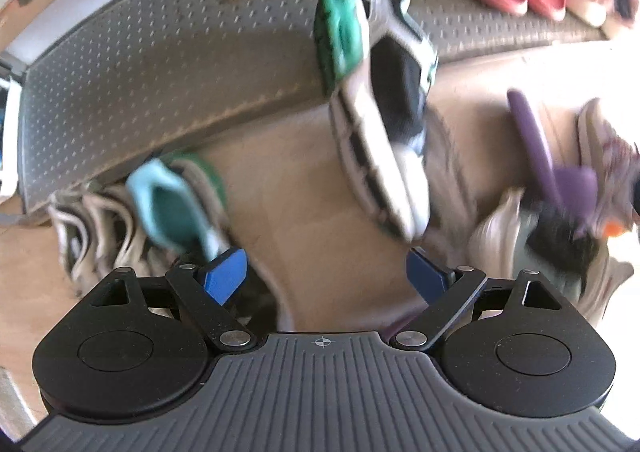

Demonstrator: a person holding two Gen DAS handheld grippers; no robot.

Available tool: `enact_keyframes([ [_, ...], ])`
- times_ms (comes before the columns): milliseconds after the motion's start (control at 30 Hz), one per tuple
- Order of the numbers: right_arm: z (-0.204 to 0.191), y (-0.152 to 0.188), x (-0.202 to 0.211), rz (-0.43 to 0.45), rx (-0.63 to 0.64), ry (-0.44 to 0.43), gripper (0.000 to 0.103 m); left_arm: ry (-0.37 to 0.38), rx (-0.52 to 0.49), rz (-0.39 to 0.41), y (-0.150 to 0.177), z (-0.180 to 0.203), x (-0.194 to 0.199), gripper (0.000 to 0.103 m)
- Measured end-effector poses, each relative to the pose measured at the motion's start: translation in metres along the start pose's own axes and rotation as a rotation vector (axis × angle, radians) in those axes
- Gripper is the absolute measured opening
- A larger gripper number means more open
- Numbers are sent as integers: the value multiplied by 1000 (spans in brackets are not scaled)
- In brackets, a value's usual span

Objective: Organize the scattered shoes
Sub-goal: 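Grasp the second black-and-teal sneaker with the left gripper, then lower the second sneaker beside the first black-and-teal sneaker and release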

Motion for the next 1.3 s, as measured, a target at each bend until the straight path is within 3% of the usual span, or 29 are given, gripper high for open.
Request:
enact_keyframes([
  [100,13,-6,5,-6,-89,-44,89,-24,0,15,-20,16,-21,91],
  [233,21,-14,8,16,-139,-50,89,4,67,9,-38,36,-53,91],
  [367,22,-17,9,15,-161,-66,89,-94,33,-17,-42,40,-85,90],
  [433,23,-17,11,13,-174,-77,89,-130,20,-28,-41,39,-96,77],
  [600,24,-16,11,13,-193,-88,89,-75,52,4,-39,27,-92,54],
  [667,21,-15,9,10,-188,-80,89,-30,109,18,-39,19,-77,52],
  [833,10,-13,4,7,-175,-85,89,192,370,15,-20,-7,-45,51],
  [900,5,-11,3,9,-168,-88,89,336,563,33,5,-28,-26,51],
  [1100,-1,-2,-2,13,-133,-62,89,448,634,118,32,-55,0,54],
  [1133,0,-1,-4,10,-132,-56,89,503,663,91,39,-61,-5,57],
  [1167,1,0,-6,6,-129,-52,89,555,690,63,46,-67,-9,70],
  [1200,1,1,-8,3,-127,-49,89,550,695,47,47,-68,-10,77],
  [1300,-1,3,-13,-5,-120,-41,89,318,706,-205,89,-84,-19,77],
])
Point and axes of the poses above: each gripper's, at about its wrist camera, not at the fingertips, and x roughly against the way its jaws point, z to its right, y to its underside, the point moved 8 cm from there along -x, roughly the way its jaws point, and after that the axes turned 8 degrees about y, right-handed, at the moved point
